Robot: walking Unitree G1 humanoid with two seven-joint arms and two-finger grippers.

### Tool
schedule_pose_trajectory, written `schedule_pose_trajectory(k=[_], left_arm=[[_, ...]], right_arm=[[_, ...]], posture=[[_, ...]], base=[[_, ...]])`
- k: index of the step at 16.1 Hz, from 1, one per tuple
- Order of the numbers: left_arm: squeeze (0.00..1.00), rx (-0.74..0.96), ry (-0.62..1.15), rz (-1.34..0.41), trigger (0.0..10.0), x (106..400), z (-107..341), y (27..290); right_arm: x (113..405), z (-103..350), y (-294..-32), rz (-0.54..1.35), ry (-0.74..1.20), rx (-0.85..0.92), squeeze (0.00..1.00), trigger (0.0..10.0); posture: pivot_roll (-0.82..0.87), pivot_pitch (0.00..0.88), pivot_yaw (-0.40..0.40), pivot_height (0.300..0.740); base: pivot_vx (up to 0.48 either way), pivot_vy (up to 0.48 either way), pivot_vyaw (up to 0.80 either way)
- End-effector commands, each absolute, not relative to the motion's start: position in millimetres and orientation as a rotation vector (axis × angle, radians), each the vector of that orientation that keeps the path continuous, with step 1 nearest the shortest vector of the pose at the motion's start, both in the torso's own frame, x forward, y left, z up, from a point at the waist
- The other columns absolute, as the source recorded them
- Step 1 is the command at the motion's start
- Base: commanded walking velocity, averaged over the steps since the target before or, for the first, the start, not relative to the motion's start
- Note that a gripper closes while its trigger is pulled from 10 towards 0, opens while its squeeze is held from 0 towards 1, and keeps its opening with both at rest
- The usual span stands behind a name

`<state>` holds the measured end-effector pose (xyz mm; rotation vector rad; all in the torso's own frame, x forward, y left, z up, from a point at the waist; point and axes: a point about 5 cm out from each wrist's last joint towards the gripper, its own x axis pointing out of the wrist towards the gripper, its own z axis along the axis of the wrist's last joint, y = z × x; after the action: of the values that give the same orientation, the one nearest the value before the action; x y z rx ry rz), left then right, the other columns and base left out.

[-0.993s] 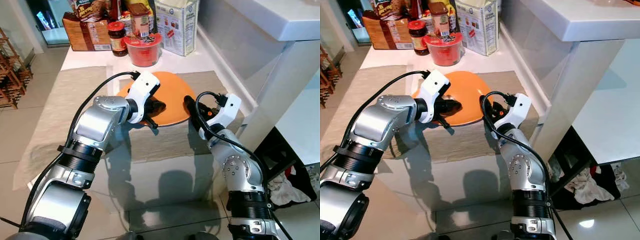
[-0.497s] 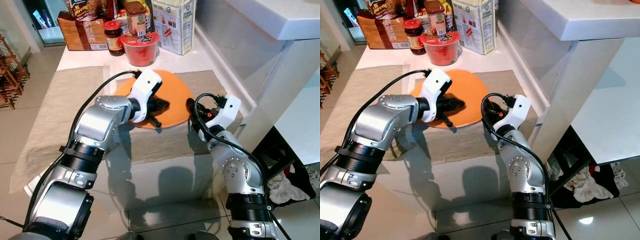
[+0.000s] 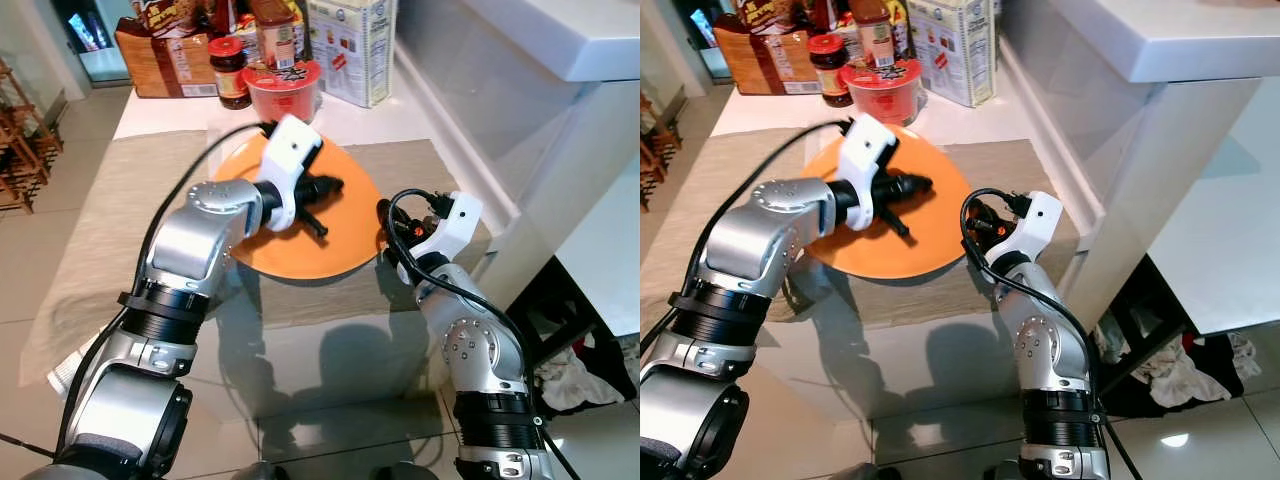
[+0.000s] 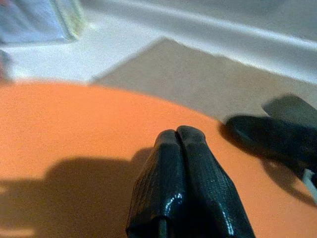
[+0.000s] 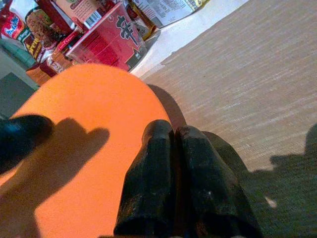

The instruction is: Setting the table

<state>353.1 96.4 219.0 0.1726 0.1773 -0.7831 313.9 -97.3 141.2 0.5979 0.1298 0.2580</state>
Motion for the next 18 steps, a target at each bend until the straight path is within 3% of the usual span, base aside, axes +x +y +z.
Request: schedule_pose_trajectory(k=[1, 3, 4, 5, 7, 8, 14, 18], left_arm=[[0.0, 0.185, 0.09, -0.737, 0.0, 357.4, 233.8, 100.3], [0.0, 0.221, 0.041, -0.707, 0.0, 356.7, 238.2, 101.0], [0.0, 0.243, 0.034, -0.687, 4.4, 356.6, 237.1, 101.4], [0.0, 0.258, 0.039, -0.671, 10.0, 357.1, 233.7, 102.2], [0.0, 0.278, 0.013, -0.659, 10.0, 357.5, 235.4, 104.4], [0.99, 0.308, -0.014, -0.645, 10.0, 357.6, 237.2, 106.4], [1.0, 0.302, -0.128, -0.582, 10.0, 359.5, 252.0, 121.0], [1.0, 0.319, -0.048, -0.491, 10.0, 368.3, 243.5, 156.4]], right_arm=[[311.1, 125.9, -98.4, 0.218, 0.198, 0.584, 0.0, 0.0], [311.3, 125.5, -99.7, 0.207, 0.197, 0.578, 0.0, 0.0], [311.2, 125.3, -99.7, 0.203, 0.197, 0.573, 0.0, 0.0], [311.5, 124.8, -100.1, 0.196, 0.198, 0.567, 0.0, 0.0], [312.1, 124.3, -101.8, 0.182, 0.195, 0.558, 0.0, 0.0], [312.2, 124.0, -103.1, 0.175, 0.193, 0.555, 0.0, 0.0], [310.2, 120.1, -107.5, 0.152, 0.195, 0.547, 0.0, 0.0], [309.2, 120.1, -110.7, 0.14, 0.187, 0.542, 0.0, 0.0]], posture=[[-0.05, 0.035, 0.042, 0.727], [-0.05, 0.032, 0.041, 0.727], [-0.05, 0.029, 0.039, 0.727], [-0.05, 0.026, 0.039, 0.727], [-0.05, 0.024, 0.039, 0.727], [-0.05, 0.023, 0.039, 0.727], [-0.05, 0.021, 0.038, 0.727], [-0.05, 0.021, 0.04, 0.727]], base=[[0.0, 0.0, 0.0], [0.0, 0.0, 0.0], [0.0, 0.0, 0.0], [0.0, 0.0, 0.0], [0.0, 0.0, 0.0], [0.0, 0.0, 0.0], [0.0, 0.0, 0.0], [0.0, 0.0, 0.0]])
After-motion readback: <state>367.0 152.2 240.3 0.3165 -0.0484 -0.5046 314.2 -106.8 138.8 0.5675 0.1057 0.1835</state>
